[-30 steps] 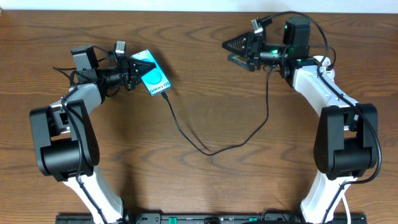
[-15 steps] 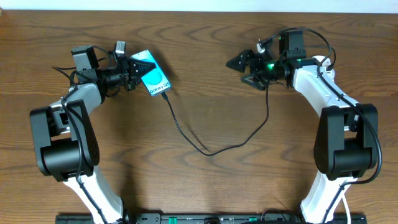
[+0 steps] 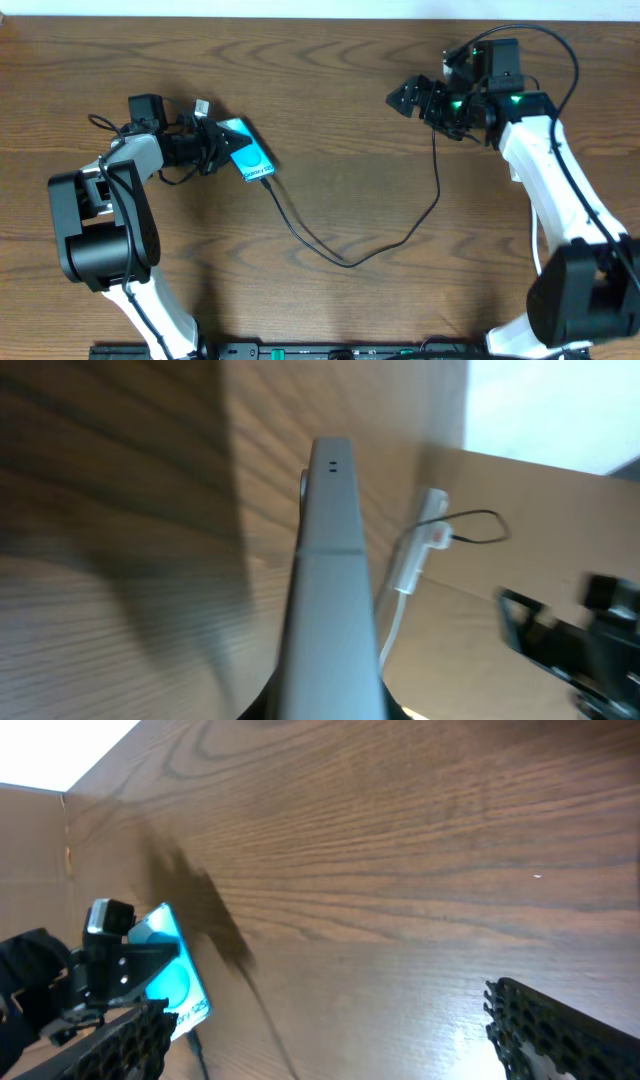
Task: Plug charger to phone and switch on socket
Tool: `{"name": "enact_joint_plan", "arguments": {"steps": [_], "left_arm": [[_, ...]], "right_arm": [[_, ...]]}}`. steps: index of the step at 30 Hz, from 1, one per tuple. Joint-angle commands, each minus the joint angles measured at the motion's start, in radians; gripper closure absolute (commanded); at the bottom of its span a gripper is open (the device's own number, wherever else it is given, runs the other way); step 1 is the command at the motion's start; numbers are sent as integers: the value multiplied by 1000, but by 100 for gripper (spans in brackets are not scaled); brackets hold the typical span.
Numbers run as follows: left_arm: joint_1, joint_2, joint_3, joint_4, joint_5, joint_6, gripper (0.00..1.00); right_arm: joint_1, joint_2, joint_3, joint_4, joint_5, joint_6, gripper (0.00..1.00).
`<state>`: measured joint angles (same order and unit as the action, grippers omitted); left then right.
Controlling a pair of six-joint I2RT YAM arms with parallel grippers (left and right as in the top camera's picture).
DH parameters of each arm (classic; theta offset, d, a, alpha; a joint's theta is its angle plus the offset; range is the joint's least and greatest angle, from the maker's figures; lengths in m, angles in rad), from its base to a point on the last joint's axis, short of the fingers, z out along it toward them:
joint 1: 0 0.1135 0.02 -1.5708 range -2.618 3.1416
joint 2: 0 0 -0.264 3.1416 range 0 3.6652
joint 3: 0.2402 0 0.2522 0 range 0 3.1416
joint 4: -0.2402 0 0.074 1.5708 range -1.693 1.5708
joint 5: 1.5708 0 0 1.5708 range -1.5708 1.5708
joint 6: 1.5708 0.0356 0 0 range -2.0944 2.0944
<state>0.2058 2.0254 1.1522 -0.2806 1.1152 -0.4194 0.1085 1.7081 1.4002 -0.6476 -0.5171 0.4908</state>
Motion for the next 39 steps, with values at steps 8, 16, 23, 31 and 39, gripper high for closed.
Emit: {"name": "enact_joint_plan", "arguments": {"steps": [8,16,23,31,39], "left_arm": [[-5,-3,9,-102,-208,98,93],[-7,-3,9,-155,-239,139,93],[-10,-3,9,-177,-292,139,93],[-11,-3,9,-187,-298,150,92],[-11,-3,9,-190,-298,154,93]], "right_arm": [[-3,-142,8,-104,40,-97,1],[11,-152,8,-219,111,-142,1],[13,-152,8,-259,126,-160,1],[17,-152,8,-266,126,-164,1],[24,-152,8,-266,126,-163,1]]}}
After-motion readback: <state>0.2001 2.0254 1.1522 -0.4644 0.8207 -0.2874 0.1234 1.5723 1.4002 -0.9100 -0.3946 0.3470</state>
